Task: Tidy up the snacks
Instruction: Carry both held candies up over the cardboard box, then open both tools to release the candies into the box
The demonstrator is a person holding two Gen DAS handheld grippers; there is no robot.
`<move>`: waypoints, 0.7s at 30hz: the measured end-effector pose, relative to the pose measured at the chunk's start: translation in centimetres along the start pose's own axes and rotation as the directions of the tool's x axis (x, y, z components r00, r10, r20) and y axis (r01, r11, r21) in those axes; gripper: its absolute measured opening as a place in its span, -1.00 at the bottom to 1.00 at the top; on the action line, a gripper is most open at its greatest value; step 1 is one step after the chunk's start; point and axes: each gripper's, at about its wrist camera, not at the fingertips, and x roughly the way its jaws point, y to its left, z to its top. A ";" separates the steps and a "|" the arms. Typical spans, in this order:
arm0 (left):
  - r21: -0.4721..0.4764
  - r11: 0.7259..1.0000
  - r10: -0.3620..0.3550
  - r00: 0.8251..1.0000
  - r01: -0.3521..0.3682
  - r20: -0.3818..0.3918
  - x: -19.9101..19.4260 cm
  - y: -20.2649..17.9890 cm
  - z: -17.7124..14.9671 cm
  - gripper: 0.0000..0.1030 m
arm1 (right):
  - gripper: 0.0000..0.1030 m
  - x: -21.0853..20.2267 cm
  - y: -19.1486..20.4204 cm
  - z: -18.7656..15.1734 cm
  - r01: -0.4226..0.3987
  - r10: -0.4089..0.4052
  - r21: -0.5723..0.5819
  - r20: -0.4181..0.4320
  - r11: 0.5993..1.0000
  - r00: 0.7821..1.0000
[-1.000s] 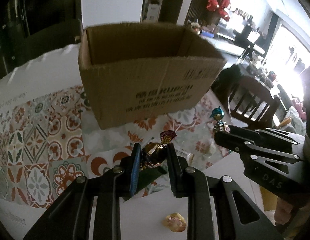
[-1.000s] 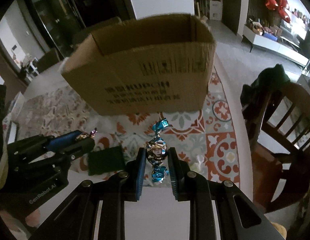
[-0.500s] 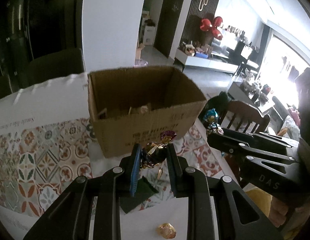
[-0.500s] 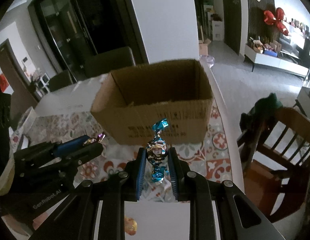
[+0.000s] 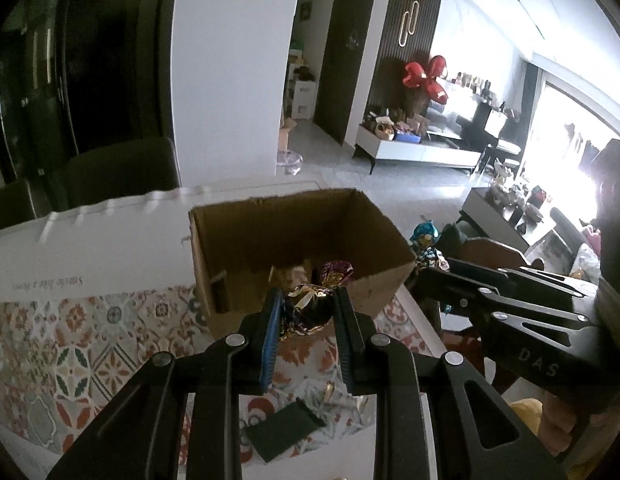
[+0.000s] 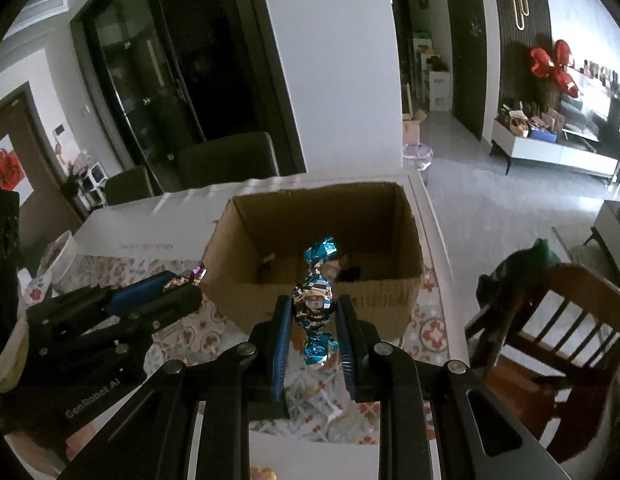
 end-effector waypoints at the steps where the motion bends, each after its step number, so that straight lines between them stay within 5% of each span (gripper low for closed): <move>1: 0.001 1.000 0.004 1.000 -0.004 0.003 0.1 0.0 0.3 -0.50 | -0.54 0.1 -0.1 0.3 -0.001 0.001 -0.002 0.004 1.000 1.000; 21: -0.061 0.995 0.075 0.994 -0.080 -0.078 6.5 2.1 5.4 -0.50 | -0.54 6.2 -2.2 6.3 -0.022 0.022 0.004 -0.050 1.000 0.999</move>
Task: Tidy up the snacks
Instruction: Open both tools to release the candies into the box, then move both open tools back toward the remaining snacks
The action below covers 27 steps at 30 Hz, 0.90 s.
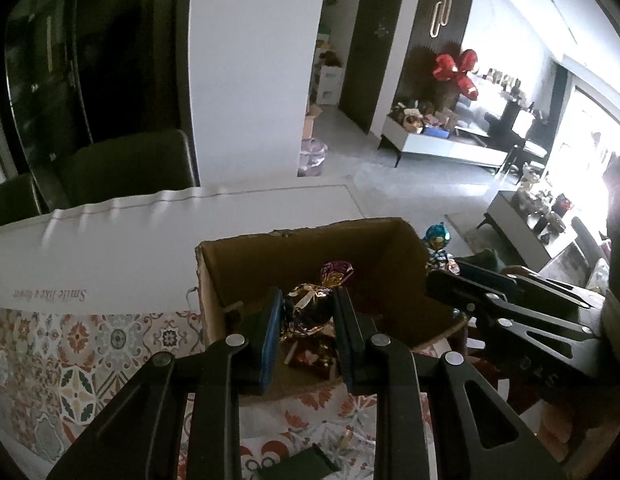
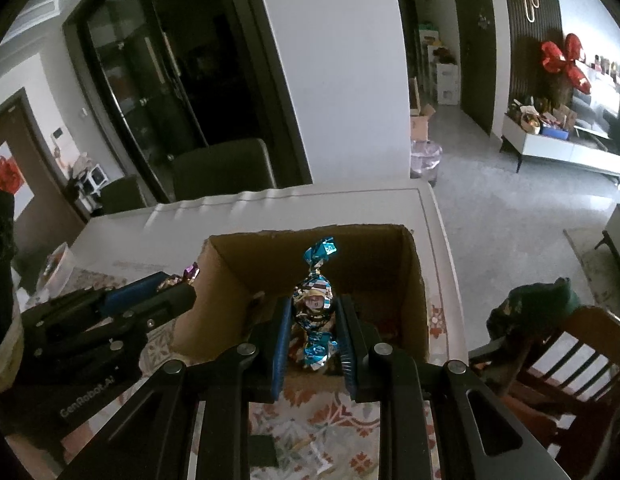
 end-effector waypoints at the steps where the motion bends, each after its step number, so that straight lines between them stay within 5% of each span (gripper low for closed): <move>1: -0.010 1.000 0.004 1.000 -0.005 -0.008 0.4 0.1 0.2 -0.50 | -0.54 0.3 -0.1 0.2 0.002 -0.002 0.000 -0.001 1.000 1.000; 5: -0.022 0.999 0.046 0.999 -0.046 -0.002 1.0 0.5 0.4 -0.04 | -0.48 1.2 -0.6 0.8 0.020 -0.020 0.006 -0.016 1.000 1.000; 6: -0.021 0.998 0.053 0.999 -0.053 0.005 0.9 0.5 0.2 0.00 | -0.29 1.4 -0.8 0.8 0.016 -0.015 0.016 -0.021 1.000 1.000; 8: -0.009 0.997 0.071 0.997 -0.071 0.014 0.6 0.4 -0.1 0.02 | -0.10 1.4 -1.1 0.7 0.015 -0.015 0.032 -0.010 0.999 1.000; 17: 0.021 0.989 0.146 0.988 -0.147 0.059 -1.9 -0.4 -3.1 0.25 | -0.10 -0.3 -1.0 -2.5 0.045 -0.045 0.008 0.020 0.999 0.999; 27: 0.044 0.987 0.147 0.985 -0.152 0.091 -4.0 -2.3 -8.8 0.26 | -0.10 -3.0 -1.1 -7.9 0.095 -0.092 -0.034 0.080 0.995 0.993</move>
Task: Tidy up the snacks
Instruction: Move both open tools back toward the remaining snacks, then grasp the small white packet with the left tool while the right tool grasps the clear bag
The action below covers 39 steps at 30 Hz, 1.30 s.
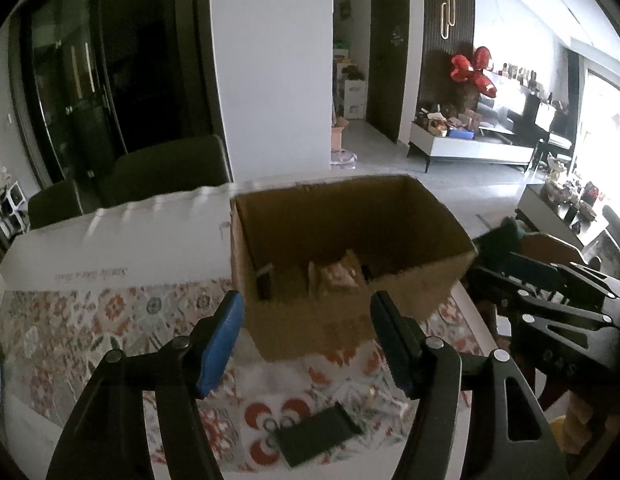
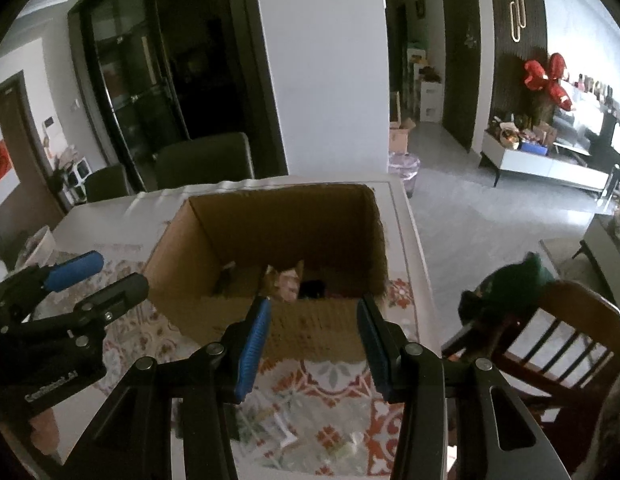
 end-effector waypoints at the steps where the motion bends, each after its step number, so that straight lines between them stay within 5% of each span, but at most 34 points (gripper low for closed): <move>1: -0.001 1.000 -0.001 1.000 0.001 -0.001 -0.3 -0.2 -0.6 0.26 | -0.10 -0.3 -0.1 -0.6 0.002 -0.002 0.000 0.003 1.000 1.000; 13: -0.024 1.000 -0.008 0.999 0.007 -0.033 -2.6 -2.0 -7.7 0.26 | -0.10 -2.2 -0.6 -6.9 -0.010 0.010 -0.027 0.013 1.000 1.000; 18: -0.029 0.996 -0.087 0.994 0.086 -0.064 -1.5 -2.8 -9.8 0.25 | -0.10 -1.9 -1.2 -9.7 -0.012 0.012 0.007 -0.012 1.000 1.000; 30: 0.076 0.979 -0.181 0.981 0.187 -0.074 2.1 -3.8 -12.0 0.24 | -0.10 0.6 -1.7 -13.7 0.043 -0.041 0.028 -0.068 0.999 0.997; 39: 0.248 0.928 -0.256 0.959 0.279 -0.122 5.7 -4.9 -12.5 0.24 | -0.11 2.7 -1.8 -14.9 0.051 -0.046 0.067 -0.080 0.996 0.996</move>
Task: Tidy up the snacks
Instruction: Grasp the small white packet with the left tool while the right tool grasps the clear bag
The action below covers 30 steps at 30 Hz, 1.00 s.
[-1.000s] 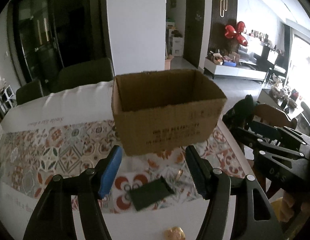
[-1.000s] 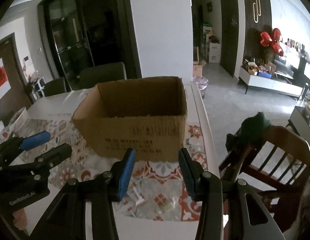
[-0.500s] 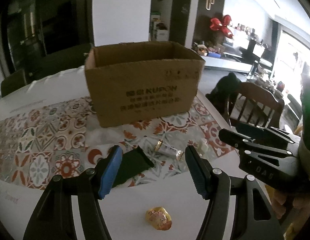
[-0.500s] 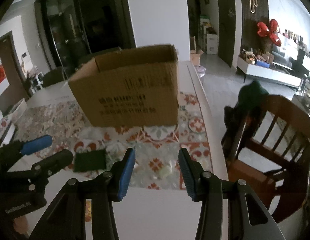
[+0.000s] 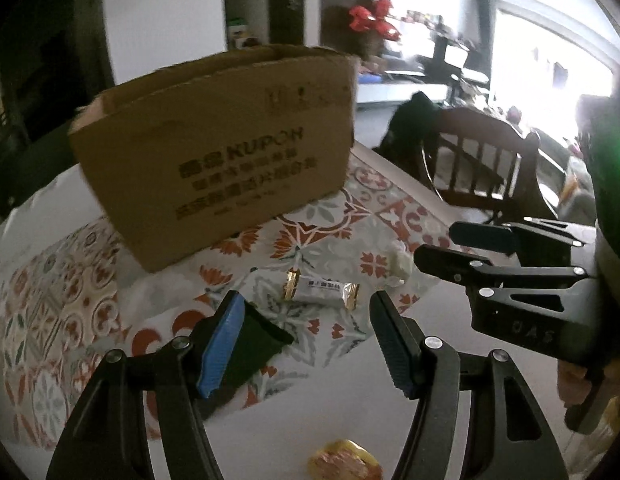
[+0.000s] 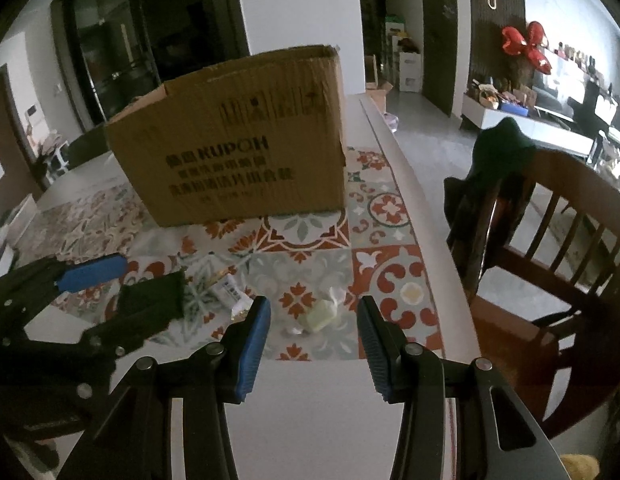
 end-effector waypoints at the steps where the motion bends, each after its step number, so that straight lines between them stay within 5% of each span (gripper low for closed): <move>1: 0.014 1.000 -0.005 1.000 0.005 -0.004 0.4 0.0 0.0 0.24 | -0.11 0.2 0.0 -0.1 0.000 0.000 0.005 -0.002 1.000 1.000; 11: 0.112 0.993 -0.030 0.997 0.037 -0.064 4.0 -0.8 0.3 0.35 | -0.11 2.2 -0.8 -0.8 -0.011 0.013 0.061 -0.040 0.998 0.999; 26: 0.091 0.995 -0.033 0.994 0.043 -0.103 6.8 -0.6 0.0 0.36 | -0.11 4.6 -0.7 -0.8 -0.006 0.010 0.048 -0.075 0.999 0.997; 30: 0.073 0.995 -0.058 0.993 0.066 -0.106 6.8 -0.6 0.0 0.11 | -0.18 4.5 -0.8 -0.7 -0.008 0.012 0.056 -0.065 0.998 0.998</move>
